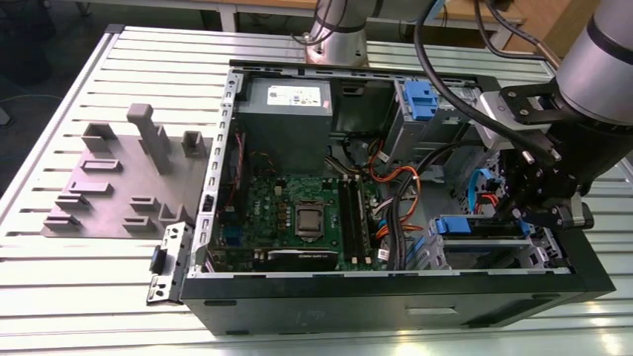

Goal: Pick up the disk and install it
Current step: 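Insert the first disk wire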

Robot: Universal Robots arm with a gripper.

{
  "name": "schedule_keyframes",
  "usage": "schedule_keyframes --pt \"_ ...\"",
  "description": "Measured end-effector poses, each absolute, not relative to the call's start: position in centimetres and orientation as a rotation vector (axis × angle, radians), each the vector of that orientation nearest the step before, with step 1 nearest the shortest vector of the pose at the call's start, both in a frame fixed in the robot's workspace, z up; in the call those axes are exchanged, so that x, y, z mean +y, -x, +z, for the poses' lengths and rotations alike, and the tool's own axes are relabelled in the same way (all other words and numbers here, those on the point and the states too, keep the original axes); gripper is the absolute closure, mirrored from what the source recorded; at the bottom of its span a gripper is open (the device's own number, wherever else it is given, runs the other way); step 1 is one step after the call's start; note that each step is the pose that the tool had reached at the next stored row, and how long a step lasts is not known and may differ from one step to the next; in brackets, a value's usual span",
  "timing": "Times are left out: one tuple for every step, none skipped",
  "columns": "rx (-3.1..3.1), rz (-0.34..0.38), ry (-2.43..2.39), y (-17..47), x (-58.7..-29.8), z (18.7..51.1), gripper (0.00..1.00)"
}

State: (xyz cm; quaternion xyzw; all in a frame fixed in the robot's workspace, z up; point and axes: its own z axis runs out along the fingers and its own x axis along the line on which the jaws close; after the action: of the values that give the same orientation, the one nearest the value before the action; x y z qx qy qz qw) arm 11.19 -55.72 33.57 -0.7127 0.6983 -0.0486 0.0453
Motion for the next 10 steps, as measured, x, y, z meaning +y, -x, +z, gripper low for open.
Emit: schedule_keyframes --pt "2.132 -0.148 2.177 -11.18 -55.73 33.57 0.84" --pt "2.132 -0.148 2.177 -11.18 -55.73 33.57 0.84" --pt "2.132 -0.148 2.178 -11.18 -55.73 33.57 0.84" --pt "2.132 -0.148 2.178 -11.18 -55.73 33.57 0.84" --pt "2.132 -0.148 2.177 -11.18 -55.73 33.57 0.84" --pt "2.132 -0.148 2.177 -11.18 -55.73 33.57 0.84" --pt "2.133 -0.148 2.177 -11.18 -55.74 33.56 0.84" --pt "2.133 -0.148 2.176 -11.18 -55.75 33.56 0.84" --pt "2.133 -0.148 2.176 -11.18 -55.76 33.55 0.84" --pt "2.133 -0.148 2.176 -11.18 -55.78 33.54 0.84"
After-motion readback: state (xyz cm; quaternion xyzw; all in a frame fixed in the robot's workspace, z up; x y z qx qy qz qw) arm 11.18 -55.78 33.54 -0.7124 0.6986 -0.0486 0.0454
